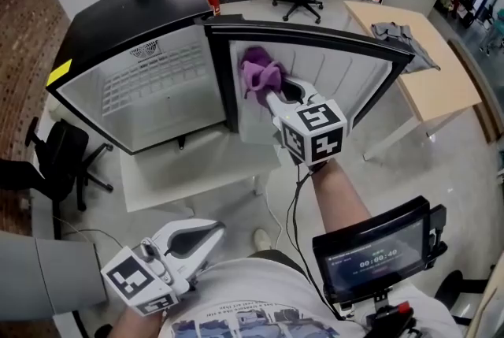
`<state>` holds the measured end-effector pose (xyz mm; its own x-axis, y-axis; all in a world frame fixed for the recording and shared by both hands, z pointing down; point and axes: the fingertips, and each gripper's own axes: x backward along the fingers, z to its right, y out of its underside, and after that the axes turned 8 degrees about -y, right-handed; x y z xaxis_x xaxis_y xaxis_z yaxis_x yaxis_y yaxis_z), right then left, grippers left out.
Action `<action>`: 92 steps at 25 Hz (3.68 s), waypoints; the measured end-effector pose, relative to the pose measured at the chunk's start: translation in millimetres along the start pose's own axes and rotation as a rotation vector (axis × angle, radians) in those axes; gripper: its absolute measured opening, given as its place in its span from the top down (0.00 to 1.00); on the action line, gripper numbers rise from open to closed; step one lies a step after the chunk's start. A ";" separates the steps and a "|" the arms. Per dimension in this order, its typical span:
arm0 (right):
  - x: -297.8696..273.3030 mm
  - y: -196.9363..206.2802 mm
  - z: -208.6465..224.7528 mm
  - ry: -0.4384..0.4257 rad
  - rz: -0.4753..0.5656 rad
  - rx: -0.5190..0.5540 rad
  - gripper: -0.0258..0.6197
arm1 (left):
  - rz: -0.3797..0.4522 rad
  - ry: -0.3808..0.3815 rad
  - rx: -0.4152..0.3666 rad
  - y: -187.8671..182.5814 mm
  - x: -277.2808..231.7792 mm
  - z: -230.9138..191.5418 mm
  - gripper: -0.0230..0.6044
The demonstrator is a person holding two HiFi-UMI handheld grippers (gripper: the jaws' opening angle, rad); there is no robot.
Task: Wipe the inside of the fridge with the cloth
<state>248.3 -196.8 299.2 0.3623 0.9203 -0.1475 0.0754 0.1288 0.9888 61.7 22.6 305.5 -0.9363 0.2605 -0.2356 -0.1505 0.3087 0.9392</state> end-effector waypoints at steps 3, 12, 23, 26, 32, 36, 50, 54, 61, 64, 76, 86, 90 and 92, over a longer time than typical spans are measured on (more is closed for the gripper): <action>14.3 3.8 13.1 0.041 0.000 -0.007 0.85 | -0.008 0.026 -0.003 -0.2 -6.5 5.0 0.95; 77.2 17.0 66.8 0.204 -0.001 -0.029 0.85 | -0.037 0.140 -0.019 0.9 -36.7 17.8 0.95; 170.0 31.2 128.4 0.430 -0.019 -0.055 0.85 | -0.064 0.282 -0.052 0.1 -68.0 41.8 0.95; 182.4 35.0 136.9 0.460 -0.018 -0.065 0.85 | -0.071 0.299 -0.055 2.1 -72.2 44.3 0.95; 173.8 34.5 119.6 0.410 -0.011 -0.060 0.85 | -0.074 0.299 -0.052 2.6 -71.6 43.3 0.95; 143.5 29.4 81.1 0.291 -0.016 -0.037 0.85 | -0.070 0.280 -0.046 0.5 -63.9 44.3 0.95; -5.4 56.0 -22.0 -0.040 -0.070 -0.010 0.85 | -0.047 0.075 -0.007 1.2 -16.4 6.9 0.95; -18.0 67.6 -21.1 -0.034 -0.086 0.001 0.85 | -0.042 0.040 -0.002 1.9 -11.4 -0.1 0.95; 8.6 75.0 10.5 0.054 -0.089 -0.003 0.85 | -0.050 0.079 0.000 4.2 -23.6 0.0 0.95; 30.9 78.6 30.2 0.112 -0.096 -0.005 0.85 | -0.059 0.122 -0.008 4.6 -33.8 7.6 0.95; 135.6 95.3 106.5 0.362 -0.119 -0.019 0.85 | -0.087 0.264 -0.035 5.4 -65.3 39.5 0.95; 176.7 105.0 118.9 0.437 -0.119 -0.044 0.85 | -0.095 0.302 -0.036 8.1 -73.2 49.6 0.95; 155.9 98.7 90.1 0.354 -0.097 -0.024 0.85 | -0.096 0.286 -0.035 8.0 -68.3 50.9 0.95; 136.4 96.2 70.4 0.295 -0.093 -0.019 0.85 | -0.095 0.269 -0.032 8.4 -64.2 48.8 0.95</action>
<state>370.3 -84.8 372.6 0.0691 0.9715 -0.2268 0.0774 0.2215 0.9721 135.9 53.0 316.3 -0.9673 -0.0219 -0.2525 -0.2479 0.2896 0.9245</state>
